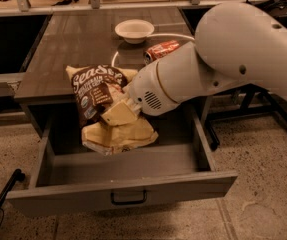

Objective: Pick brown chip bag from top drawer and place on counter

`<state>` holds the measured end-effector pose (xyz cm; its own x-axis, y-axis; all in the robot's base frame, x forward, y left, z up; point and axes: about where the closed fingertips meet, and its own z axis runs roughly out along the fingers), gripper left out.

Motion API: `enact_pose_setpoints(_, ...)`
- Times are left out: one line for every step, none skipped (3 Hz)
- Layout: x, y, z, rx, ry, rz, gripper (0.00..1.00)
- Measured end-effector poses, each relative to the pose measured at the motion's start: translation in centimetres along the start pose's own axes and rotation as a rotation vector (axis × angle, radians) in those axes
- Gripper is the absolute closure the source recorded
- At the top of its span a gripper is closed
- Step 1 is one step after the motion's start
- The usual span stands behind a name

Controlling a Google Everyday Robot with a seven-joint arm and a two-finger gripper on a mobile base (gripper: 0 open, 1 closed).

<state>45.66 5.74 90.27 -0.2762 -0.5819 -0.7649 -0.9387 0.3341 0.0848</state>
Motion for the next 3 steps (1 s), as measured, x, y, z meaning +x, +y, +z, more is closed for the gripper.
enact_pose_setpoints(0.0,0.0,0.0,0.000,0.000,0.000,1.00)
enact_pose_setpoints(-1.1,-0.9,0.7,-0.002,-0.007,-0.010,1.00)
enact_pose_setpoints(-4.0,-3.6,2.2,0.010,-0.025,-0.044,1.00)
